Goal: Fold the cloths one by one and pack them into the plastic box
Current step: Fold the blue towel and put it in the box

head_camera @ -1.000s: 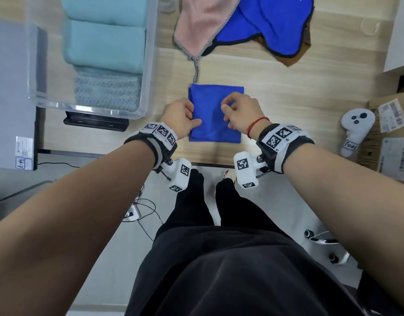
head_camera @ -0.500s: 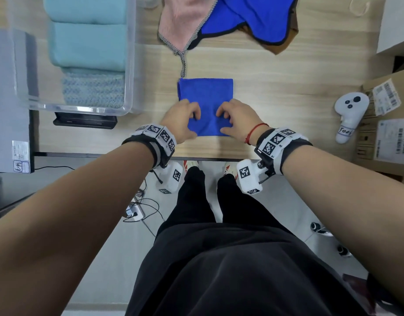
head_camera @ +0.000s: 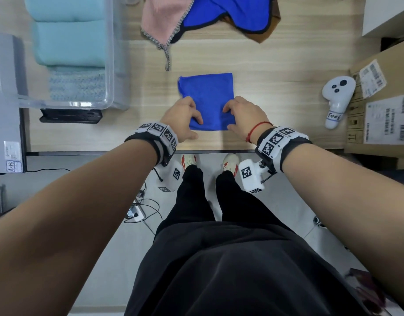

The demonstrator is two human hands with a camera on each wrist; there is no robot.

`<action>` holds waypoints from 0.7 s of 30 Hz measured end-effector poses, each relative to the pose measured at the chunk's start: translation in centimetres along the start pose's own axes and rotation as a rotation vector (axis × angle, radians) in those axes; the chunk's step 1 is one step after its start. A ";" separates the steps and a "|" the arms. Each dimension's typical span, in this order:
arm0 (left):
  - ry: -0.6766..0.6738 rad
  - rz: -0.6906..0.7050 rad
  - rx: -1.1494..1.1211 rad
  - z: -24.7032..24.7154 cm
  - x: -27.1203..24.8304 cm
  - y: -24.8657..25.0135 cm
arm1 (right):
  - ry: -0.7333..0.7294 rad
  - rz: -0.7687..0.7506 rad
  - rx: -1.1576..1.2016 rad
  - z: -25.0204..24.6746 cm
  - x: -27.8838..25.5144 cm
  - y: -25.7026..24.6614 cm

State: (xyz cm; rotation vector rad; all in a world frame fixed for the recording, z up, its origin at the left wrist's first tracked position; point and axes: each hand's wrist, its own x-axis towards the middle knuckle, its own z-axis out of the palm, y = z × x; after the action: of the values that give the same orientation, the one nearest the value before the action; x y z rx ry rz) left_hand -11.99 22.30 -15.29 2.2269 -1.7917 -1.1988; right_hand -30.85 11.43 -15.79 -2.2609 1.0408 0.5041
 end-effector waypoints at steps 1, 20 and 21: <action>-0.013 0.005 0.024 0.0 0.3 0.7 | 0.011 0.023 0.008 -0.1 -0.4 0.7; -0.154 0.081 0.144 2.2 -1.5 3.7 | 0.072 -0.251 -0.360 2.8 -5.0 1.3; -0.166 0.085 0.150 2.4 -1.6 3.8 | 0.090 -0.264 -0.364 3.0 -5.2 1.3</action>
State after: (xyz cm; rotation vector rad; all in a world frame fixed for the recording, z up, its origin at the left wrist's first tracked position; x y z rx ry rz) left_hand -16.56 23.44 -14.29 2.1575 -2.0805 -1.3089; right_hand -35.36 15.59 -15.65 -2.7150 0.7189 0.5144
